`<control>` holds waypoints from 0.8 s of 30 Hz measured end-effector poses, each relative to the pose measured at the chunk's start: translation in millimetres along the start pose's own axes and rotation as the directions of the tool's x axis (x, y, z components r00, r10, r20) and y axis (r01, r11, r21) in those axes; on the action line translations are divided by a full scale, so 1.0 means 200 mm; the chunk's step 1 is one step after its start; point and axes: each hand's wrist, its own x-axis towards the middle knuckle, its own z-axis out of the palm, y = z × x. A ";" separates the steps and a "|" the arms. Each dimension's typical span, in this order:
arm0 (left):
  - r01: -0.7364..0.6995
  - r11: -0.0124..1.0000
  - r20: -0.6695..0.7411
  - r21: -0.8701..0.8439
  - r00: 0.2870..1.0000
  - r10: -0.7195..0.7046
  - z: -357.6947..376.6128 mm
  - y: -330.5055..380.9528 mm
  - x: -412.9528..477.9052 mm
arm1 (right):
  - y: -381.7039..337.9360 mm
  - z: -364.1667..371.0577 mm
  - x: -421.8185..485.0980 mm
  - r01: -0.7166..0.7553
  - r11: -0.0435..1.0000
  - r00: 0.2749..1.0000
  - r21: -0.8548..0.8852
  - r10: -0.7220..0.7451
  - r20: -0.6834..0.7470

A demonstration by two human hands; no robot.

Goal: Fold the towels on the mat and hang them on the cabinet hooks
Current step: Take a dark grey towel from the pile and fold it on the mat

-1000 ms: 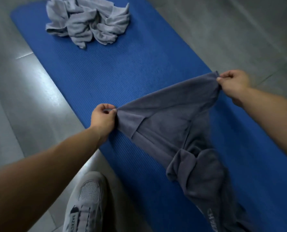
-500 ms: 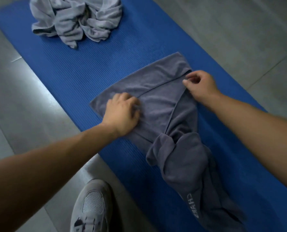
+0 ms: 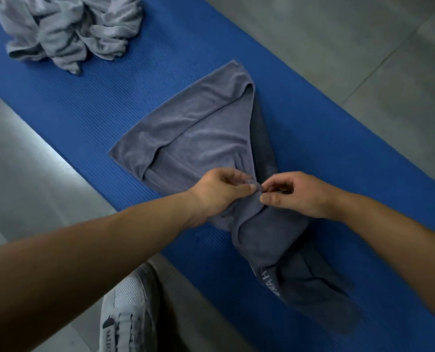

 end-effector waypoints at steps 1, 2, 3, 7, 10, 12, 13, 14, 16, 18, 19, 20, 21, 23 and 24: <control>-0.035 0.999 0.006 -0.033 0.999 0.035 0.05 0.02 -0.01 | 0.01 -0.02 -0.03 0.019 1.000 0.999 0.024 -0.019 -0.031; -0.073 0.996 0.026 -0.046 0.997 0.074 0.09 0.05 -0.02 | 0.02 -0.03 -0.07 0.042 0.998 0.997 0.056 -0.039 -0.068; -0.113 0.993 0.061 -0.036 0.991 0.115 0.13 0.07 -0.03 | 0.03 -0.06 -0.11 0.061 0.994 0.993 0.090 -0.051 -0.106; -0.295 0.950 0.187 0.099 0.944 0.273 0.25 0.17 -0.02 | 0.10 -0.16 -0.28 0.126 0.957 0.969 0.261 -0.062 -0.241; -0.430 0.861 0.217 0.271 0.899 0.381 0.35 0.23 0.01 | 0.17 -0.21 -0.40 0.172 0.902 0.959 0.396 -0.062 -0.275; -0.495 0.786 0.271 0.370 0.867 0.418 0.42 0.27 0.02 | 0.21 -0.21 -0.44 0.156 0.889 0.961 0.430 -0.035 -0.275; -0.516 0.752 0.297 0.411 0.855 0.425 0.46 0.28 0.03 | 0.23 -0.20 -0.46 0.139 0.890 0.960 0.435 -0.014 -0.278; -0.533 0.717 0.319 0.450 0.846 0.428 0.49 0.30 0.05 | 0.24 -0.20 -0.47 0.124 0.885 0.959 0.448 0.010 -0.285; -0.558 0.670 0.358 0.489 0.829 0.429 0.54 0.33 0.09 | 0.27 -0.20 -0.48 0.115 0.870 0.947 0.480 0.049 -0.317; -0.568 0.661 0.397 0.490 0.821 0.411 0.58 0.36 0.16 | 0.30 -0.22 -0.49 0.126 0.844 0.930 0.521 0.082 -0.359; -0.561 0.672 0.419 0.484 0.822 0.384 0.61 0.38 0.20 | 0.32 -0.23 -0.50 0.138 0.819 0.920 0.556 0.101 -0.378; -0.544 0.693 0.440 0.472 0.827 0.350 0.64 0.40 0.24 | 0.35 -0.24 -0.51 0.157 0.790 0.910 0.593 0.117 -0.397; -0.525 0.723 0.463 0.449 0.829 0.314 0.67 0.43 0.27 | 0.37 -0.25 -0.53 0.179 0.761 0.899 0.623 0.131 -0.418; -0.503 0.772 0.513 0.388 0.814 0.273 0.74 0.50 0.33 | 0.43 -0.28 -0.57 0.213 0.718 0.877 0.662 0.158 -0.454; -0.508 0.772 0.543 0.382 0.799 0.258 0.78 0.53 0.36 | 0.45 -0.29 -0.60 0.227 0.698 0.871 0.679 0.167 -0.462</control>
